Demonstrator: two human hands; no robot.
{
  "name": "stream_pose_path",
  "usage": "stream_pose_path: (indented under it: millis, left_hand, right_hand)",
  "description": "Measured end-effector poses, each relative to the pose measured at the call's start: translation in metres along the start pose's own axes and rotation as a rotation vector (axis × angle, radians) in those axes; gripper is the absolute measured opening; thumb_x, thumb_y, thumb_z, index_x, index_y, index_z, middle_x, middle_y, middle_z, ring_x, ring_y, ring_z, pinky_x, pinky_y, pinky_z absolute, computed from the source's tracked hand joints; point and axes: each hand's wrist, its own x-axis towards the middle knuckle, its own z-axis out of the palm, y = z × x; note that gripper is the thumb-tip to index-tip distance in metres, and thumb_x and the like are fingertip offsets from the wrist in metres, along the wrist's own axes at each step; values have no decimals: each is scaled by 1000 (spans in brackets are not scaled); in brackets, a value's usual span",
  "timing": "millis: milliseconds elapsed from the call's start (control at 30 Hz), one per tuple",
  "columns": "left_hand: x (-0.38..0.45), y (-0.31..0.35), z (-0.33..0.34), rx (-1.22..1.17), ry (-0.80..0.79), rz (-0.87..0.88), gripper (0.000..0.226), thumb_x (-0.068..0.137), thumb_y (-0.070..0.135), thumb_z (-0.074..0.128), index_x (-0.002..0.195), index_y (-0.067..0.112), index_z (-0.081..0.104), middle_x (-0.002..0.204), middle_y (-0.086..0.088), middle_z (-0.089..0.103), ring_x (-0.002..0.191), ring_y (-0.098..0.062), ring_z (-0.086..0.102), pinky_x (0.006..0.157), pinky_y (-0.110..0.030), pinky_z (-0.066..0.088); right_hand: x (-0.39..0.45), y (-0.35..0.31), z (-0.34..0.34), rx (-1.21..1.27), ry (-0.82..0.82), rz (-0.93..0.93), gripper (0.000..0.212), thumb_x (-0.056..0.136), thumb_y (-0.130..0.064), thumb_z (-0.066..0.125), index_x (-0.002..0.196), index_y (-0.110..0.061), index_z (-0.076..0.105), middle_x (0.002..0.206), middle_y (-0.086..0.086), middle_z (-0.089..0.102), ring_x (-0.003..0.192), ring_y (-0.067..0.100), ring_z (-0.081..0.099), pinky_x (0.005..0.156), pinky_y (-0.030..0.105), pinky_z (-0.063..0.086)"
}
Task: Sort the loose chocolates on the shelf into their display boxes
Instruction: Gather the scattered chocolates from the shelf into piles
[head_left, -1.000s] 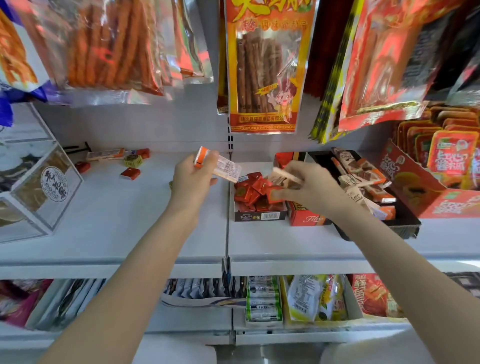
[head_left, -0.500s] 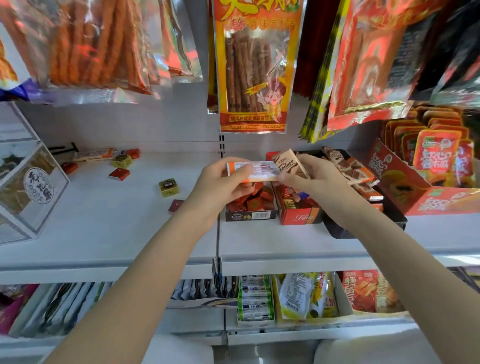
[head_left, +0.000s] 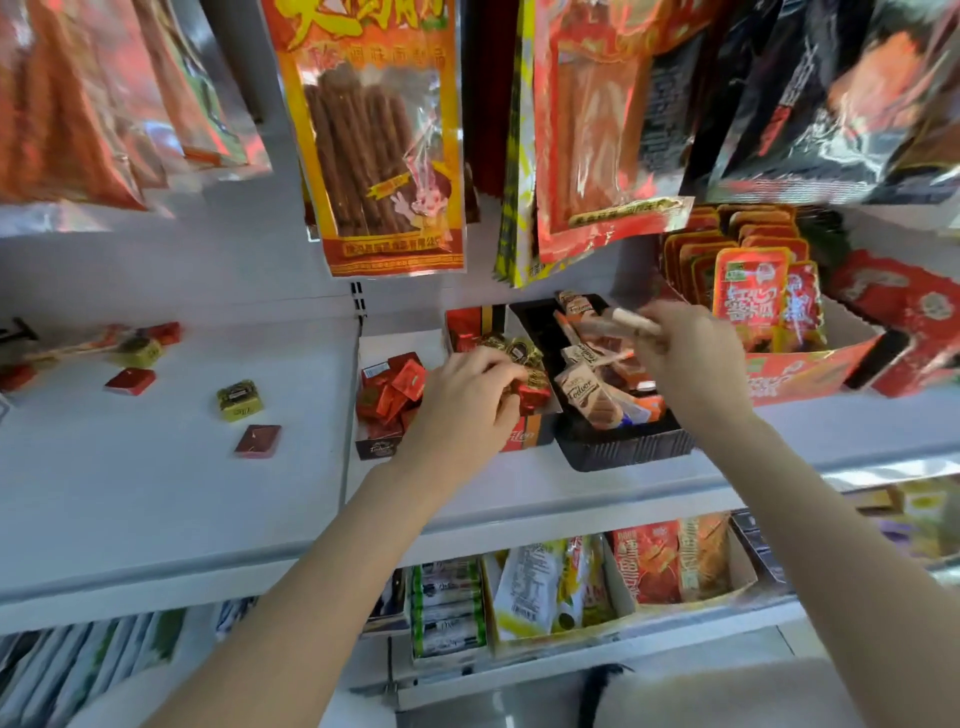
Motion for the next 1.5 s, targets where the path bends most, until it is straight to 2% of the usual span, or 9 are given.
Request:
stream_pose_path:
  millis: [133, 300, 467, 567, 733, 933, 1100, 1267, 1500]
  left_hand:
    - [-1, -3, 1, 28, -29, 16, 33, 92, 19, 45, 125, 19, 53, 127, 1, 51, 121, -18, 40, 102, -31, 29]
    - [-1, -2, 1, 48, -57, 18, 35, 93, 20, 43, 128, 20, 50, 130, 3, 48, 123, -17, 36, 102, -30, 27]
    - [-1, -1, 1, 46, -67, 11, 36, 93, 21, 43, 128, 19, 48, 131, 3, 48, 124, -16, 35, 103, -30, 26]
    - [-2, -1, 1, 42, -75, 4, 36, 93, 21, 42, 129, 20, 47, 131, 3, 48, 125, -16, 34, 104, -31, 27]
    - [-3, -2, 2, 46, -90, 0, 37, 94, 22, 41, 130, 20, 45, 132, 3, 47, 126, -16, 33, 105, -32, 28]
    - [0, 0, 3, 41, -79, 0, 36, 93, 19, 42, 128, 18, 47, 131, 1, 49, 125, -17, 34, 104, -31, 28]
    - [0, 0, 4, 29, -69, 13, 35, 92, 17, 43, 126, 17, 48, 131, 1, 48, 125, -17, 34, 104, -31, 29]
    - [-2, -5, -2, -78, 39, -49, 31, 90, 15, 47, 121, 15, 52, 127, 0, 49, 122, -18, 40, 103, -31, 30]
    - [-22, -50, -40, -6, 146, -316, 32, 90, 16, 49, 121, 16, 52, 125, -5, 55, 116, -23, 50, 101, -39, 33]
  right_hand:
    - [2, -7, 18, -40, -142, -121, 25, 88, -13, 55, 111, -6, 64, 104, 17, 60, 95, 36, 53, 69, 39, 45]
    - [12, -16, 5, 262, -84, 107, 20, 88, -8, 45, 106, 0, 39, 108, 15, 39, 84, 28, 41, 71, 37, 36]
    - [10, -7, 3, 291, -47, 76, 19, 88, -5, 50, 106, -1, 47, 98, 12, 58, 81, 27, 56, 70, 27, 43]
    - [12, -1, 1, 445, 25, 241, 9, 88, -12, 57, 96, -10, 53, 88, 5, 62, 60, 14, 60, 48, 11, 43]
    - [14, 7, -9, 930, -160, 725, 28, 83, -12, 64, 109, -7, 54, 86, 7, 59, 65, 16, 56, 59, 25, 49]
    - [4, 15, -4, 489, -289, 360, 10, 81, -10, 65, 90, -8, 61, 93, 3, 61, 76, 12, 53, 60, 18, 40]
    - [2, 20, 5, 199, -300, 124, 8, 83, -14, 64, 88, -9, 67, 90, 3, 64, 62, 1, 45, 51, 3, 31]
    - [6, -12, -15, 468, -185, 106, 11, 87, -15, 56, 90, -13, 66, 87, -4, 64, 77, 9, 56, 66, 14, 43]
    - [0, -106, 10, 682, -390, -46, 8, 87, -16, 57, 89, -20, 63, 86, -3, 65, 79, 8, 60, 72, 18, 47]
